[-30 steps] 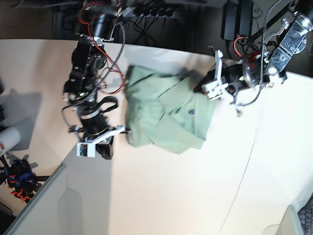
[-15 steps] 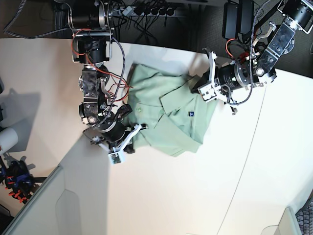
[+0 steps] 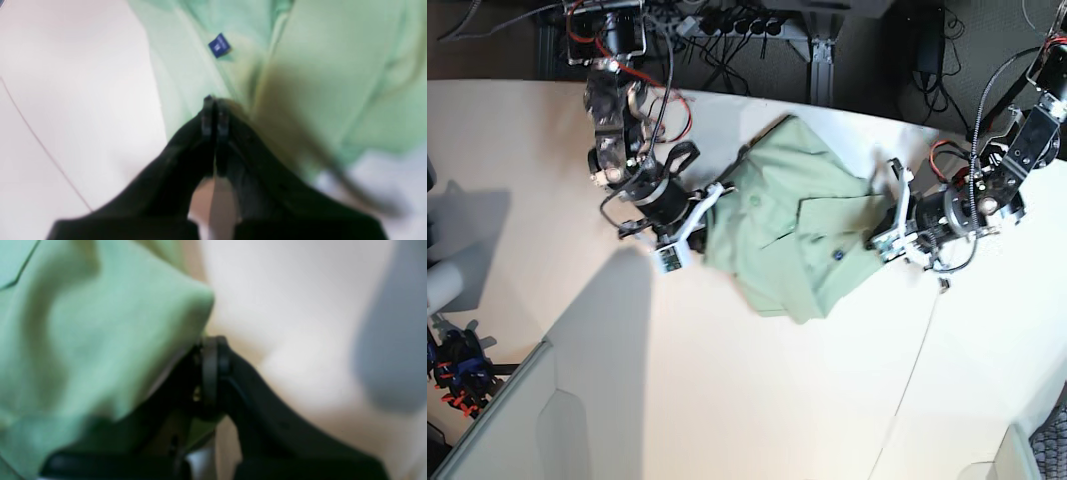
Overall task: Fold the T-shirt properly
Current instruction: 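Grasp opposite sides of the folded shirt with both grippers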
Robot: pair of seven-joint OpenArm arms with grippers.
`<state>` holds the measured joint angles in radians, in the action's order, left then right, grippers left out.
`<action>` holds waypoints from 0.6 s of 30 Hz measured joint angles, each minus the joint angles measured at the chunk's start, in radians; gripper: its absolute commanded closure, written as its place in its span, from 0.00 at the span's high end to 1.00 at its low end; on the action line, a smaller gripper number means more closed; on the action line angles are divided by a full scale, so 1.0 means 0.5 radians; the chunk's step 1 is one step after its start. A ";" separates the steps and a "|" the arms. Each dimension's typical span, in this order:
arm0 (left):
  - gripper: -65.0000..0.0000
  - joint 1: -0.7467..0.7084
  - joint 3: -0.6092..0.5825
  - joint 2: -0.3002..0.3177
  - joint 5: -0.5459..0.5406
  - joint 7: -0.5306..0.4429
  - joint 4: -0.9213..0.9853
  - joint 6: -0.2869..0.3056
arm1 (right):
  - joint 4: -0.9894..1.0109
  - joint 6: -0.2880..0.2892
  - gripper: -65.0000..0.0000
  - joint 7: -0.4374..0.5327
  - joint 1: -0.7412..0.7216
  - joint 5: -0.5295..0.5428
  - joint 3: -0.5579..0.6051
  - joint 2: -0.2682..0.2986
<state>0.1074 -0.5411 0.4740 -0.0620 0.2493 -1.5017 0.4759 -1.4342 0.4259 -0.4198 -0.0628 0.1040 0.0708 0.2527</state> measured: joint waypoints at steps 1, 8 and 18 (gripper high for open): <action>0.00 0.043 -0.031 0.000 0.000 -0.042 0.063 0.000 | -0.047 -0.001 0.00 -0.002 0.046 -0.001 -0.001 0.001; 0.00 0.349 -0.307 -0.127 0.095 -0.185 0.407 -0.018 | -0.320 -0.005 0.00 -0.010 0.317 -0.008 -0.006 -0.134; 0.00 0.590 -0.399 -0.371 0.192 -0.230 0.678 -0.075 | -0.420 -0.005 0.00 -0.024 0.407 -0.140 -0.006 -0.307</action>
<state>0.4023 -0.7406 0.2886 0.0338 0.1341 -1.1625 0.4385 -1.6440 0.4236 -0.4316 0.1406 0.0341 0.0677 0.0994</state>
